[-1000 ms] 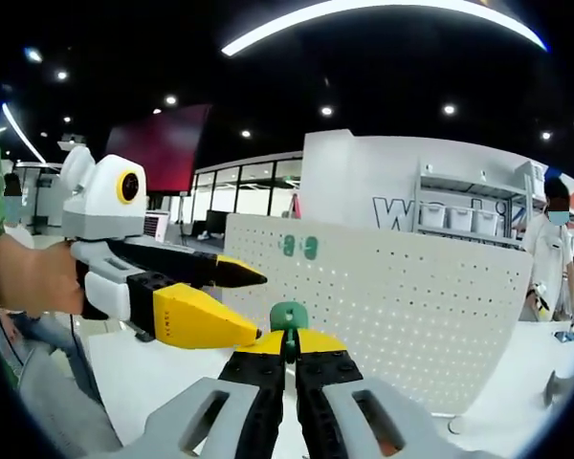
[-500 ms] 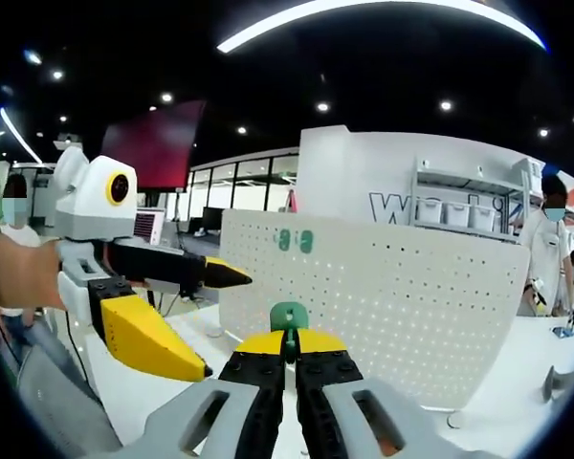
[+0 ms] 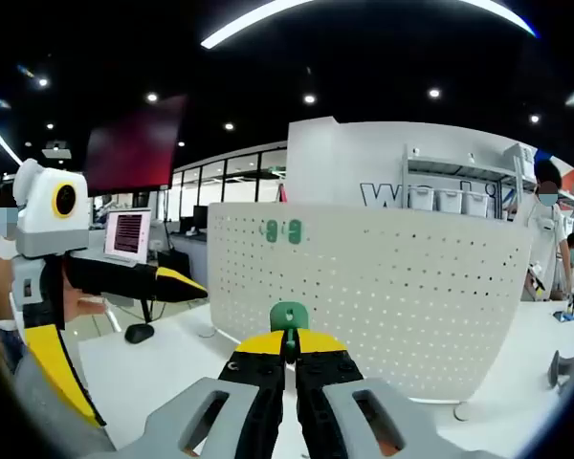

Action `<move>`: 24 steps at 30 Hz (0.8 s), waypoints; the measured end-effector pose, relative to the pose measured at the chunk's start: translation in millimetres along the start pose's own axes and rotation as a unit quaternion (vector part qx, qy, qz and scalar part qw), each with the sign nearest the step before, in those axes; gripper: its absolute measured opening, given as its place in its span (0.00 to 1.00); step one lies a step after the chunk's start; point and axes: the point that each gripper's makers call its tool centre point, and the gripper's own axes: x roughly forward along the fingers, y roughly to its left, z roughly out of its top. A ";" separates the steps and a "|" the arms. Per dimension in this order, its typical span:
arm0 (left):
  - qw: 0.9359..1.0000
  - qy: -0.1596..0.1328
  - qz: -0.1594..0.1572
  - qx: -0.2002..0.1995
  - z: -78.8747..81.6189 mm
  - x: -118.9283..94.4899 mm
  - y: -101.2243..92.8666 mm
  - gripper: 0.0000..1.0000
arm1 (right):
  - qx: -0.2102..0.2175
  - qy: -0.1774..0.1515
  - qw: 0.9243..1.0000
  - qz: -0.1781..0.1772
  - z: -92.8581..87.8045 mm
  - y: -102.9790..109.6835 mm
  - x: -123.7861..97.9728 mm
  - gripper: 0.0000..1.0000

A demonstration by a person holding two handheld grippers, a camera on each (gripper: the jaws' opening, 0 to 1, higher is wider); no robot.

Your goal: Insert the hook assembly into the mounting plate slot until the hook locks in place.

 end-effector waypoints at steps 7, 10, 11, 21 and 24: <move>1.000 0.004 0.001 -0.002 -5.2 -11.2 2.8 0.90 | 0.002 0.003 1.000 -0.001 -1.5 -0.2 9.7 0.01; 1.000 0.005 0.003 -0.003 -7.9 -16.1 3.7 0.90 | 0.004 0.003 1.000 -0.005 -1.8 -3.1 15.1 0.01; 1.000 0.004 0.002 -0.005 -9.8 -18.4 4.1 0.90 | 0.004 0.003 1.000 -0.007 -1.4 -3.5 17.4 0.01; 1.000 0.012 -0.001 -0.005 -24.3 -39.8 8.1 0.90 | 0.003 0.002 1.000 -0.015 2.5 -10.0 38.2 0.01; 1.000 0.012 -0.002 -0.007 -26.1 -45.5 10.2 0.90 | 0.006 0.003 1.000 -0.018 2.7 -8.4 47.7 0.01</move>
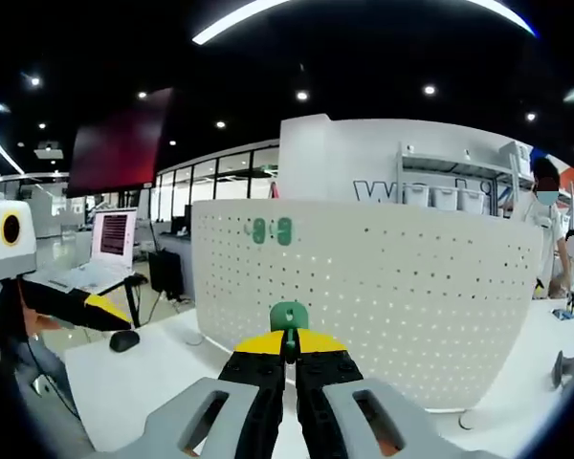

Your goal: Insert the hook assembly into the mounting plate slot until the hook locks in place.

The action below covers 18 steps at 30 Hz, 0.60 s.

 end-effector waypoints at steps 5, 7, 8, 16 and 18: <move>1.000 0.000 0.000 0.003 -2.0 -8.5 0.8 0.89 | 0.000 -0.008 1.000 -0.008 9.1 0.9 14.4 0.01; 1.000 0.000 -0.003 0.001 -2.7 -11.3 1.3 0.88 | 0.001 -0.012 1.000 -0.011 14.6 1.1 19.1 0.01; 1.000 0.000 -0.003 -0.001 -3.5 -12.8 2.0 0.88 | 0.002 -0.014 1.000 -0.012 16.7 1.1 20.7 0.01; 1.000 0.003 -0.004 -0.004 -7.2 -19.8 8.3 0.87 | -0.002 -0.033 0.999 -0.032 37.6 -1.7 40.6 0.01; 1.000 0.001 -0.005 -0.006 -6.9 -21.0 8.5 0.87 | -0.002 -0.039 0.998 -0.040 43.6 -3.0 46.3 0.01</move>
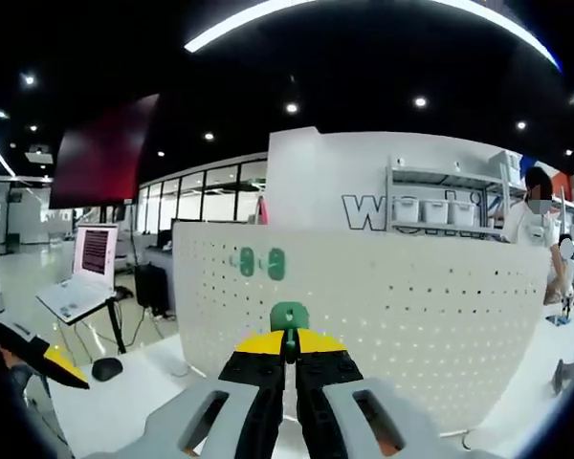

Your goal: Insert the hook assembly into the mounting plate slot until the hook locks in place.

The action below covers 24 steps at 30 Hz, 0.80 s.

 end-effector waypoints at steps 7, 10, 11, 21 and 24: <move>1.000 0.001 -0.006 -0.004 -5.0 -6.4 3.1 0.86 | -0.004 -0.019 1.000 -0.023 17.4 0.5 22.2 0.01; 1.000 0.003 -0.007 -0.005 -7.8 -10.0 5.6 0.86 | -0.010 -0.027 0.999 -0.039 23.4 -2.4 30.1 0.01; 1.000 0.003 -0.007 -0.005 -8.3 -11.0 6.3 0.86 | -0.010 -0.029 0.999 -0.044 24.7 -3.5 32.3 0.01; 1.000 0.001 -0.005 -0.014 -15.0 -20.4 17.3 0.85 | -0.015 -0.031 0.995 -0.097 21.8 -12.2 51.2 0.01; 1.000 0.002 -0.004 -0.016 -17.7 -22.5 19.7 0.85 | -0.010 -0.027 0.994 -0.107 19.9 -12.7 59.0 0.01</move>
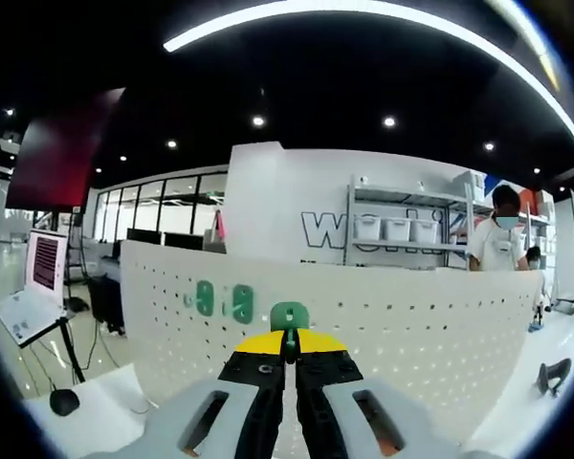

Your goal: Insert the hook assembly into the mounting plate slot until the hook locks in place.

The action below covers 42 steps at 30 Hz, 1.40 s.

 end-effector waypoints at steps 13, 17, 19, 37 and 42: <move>1.000 0.004 -0.002 -0.007 -5.9 -5.6 10.8 0.84 | 0.017 -0.003 1.000 -0.024 -1.8 -2.6 31.3 0.01; 1.000 0.005 -0.002 -0.010 -7.4 -5.5 14.4 0.84 | 0.015 -0.006 0.999 -0.029 -0.4 -0.8 40.4 0.01; 1.000 0.003 -0.002 -0.011 -6.9 -5.4 16.6 0.84 | 0.016 -0.009 0.999 -0.031 0.9 -0.1 44.0 0.01; 1.000 0.010 -0.009 -0.018 -13.5 -5.1 23.8 0.83 | 0.039 -0.005 0.998 -0.056 -7.1 -2.0 56.8 0.01; 1.000 0.010 -0.011 -0.018 -13.7 -4.9 24.1 0.83 | 0.053 -0.004 0.997 -0.061 -8.8 -1.9 58.5 0.01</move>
